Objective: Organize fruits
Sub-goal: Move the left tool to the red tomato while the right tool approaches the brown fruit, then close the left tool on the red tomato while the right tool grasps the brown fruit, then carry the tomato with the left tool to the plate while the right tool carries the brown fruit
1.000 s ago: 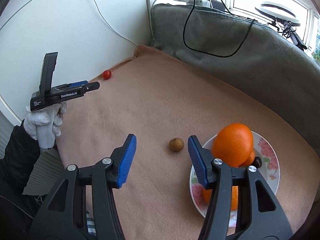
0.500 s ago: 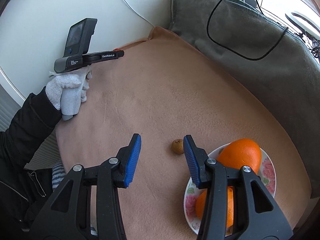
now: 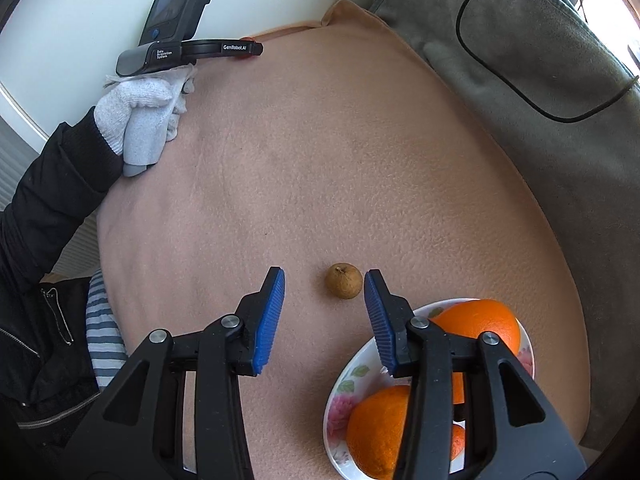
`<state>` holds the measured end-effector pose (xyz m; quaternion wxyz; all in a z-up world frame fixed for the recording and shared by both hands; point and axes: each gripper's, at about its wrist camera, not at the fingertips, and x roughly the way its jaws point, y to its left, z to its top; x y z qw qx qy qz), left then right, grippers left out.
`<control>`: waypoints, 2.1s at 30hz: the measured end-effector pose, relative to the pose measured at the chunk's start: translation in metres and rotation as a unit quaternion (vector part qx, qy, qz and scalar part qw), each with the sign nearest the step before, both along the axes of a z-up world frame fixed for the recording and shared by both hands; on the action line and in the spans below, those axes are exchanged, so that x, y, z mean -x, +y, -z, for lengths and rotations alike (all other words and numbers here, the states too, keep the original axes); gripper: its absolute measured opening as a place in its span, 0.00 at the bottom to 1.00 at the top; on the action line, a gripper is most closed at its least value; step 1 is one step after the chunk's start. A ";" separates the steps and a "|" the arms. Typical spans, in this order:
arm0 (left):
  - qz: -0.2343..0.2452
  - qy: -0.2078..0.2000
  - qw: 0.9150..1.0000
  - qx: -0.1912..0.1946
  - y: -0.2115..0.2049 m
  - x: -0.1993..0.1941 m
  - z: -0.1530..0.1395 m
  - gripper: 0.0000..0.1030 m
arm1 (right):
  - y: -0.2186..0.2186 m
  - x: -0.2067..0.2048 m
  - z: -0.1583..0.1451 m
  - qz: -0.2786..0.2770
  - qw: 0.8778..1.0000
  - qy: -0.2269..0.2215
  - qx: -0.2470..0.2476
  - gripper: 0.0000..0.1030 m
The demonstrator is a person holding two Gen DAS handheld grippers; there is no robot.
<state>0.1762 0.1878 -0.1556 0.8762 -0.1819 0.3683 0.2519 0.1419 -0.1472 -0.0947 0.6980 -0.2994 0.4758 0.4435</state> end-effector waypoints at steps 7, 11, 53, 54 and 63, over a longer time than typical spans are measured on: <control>0.002 0.006 1.000 0.002 0.003 -0.002 0.002 0.35 | 0.011 -0.004 0.016 -0.026 0.999 0.002 0.040 0.42; 0.003 0.004 1.000 0.010 0.007 -0.002 0.002 0.32 | 0.015 -0.009 0.024 -0.025 0.998 -0.003 0.060 0.37; 0.080 -0.038 0.996 0.019 -0.025 0.021 -0.022 0.31 | 0.002 -0.017 0.000 0.027 0.999 -0.017 0.013 0.25; 0.086 -0.040 0.995 0.018 -0.029 0.024 -0.024 0.31 | -0.001 -0.012 0.003 0.032 0.999 -0.018 0.005 0.25; 0.167 -0.076 0.982 0.032 -0.082 0.036 -0.055 0.31 | -0.040 -0.010 -0.036 0.089 0.993 -0.033 -0.066 0.25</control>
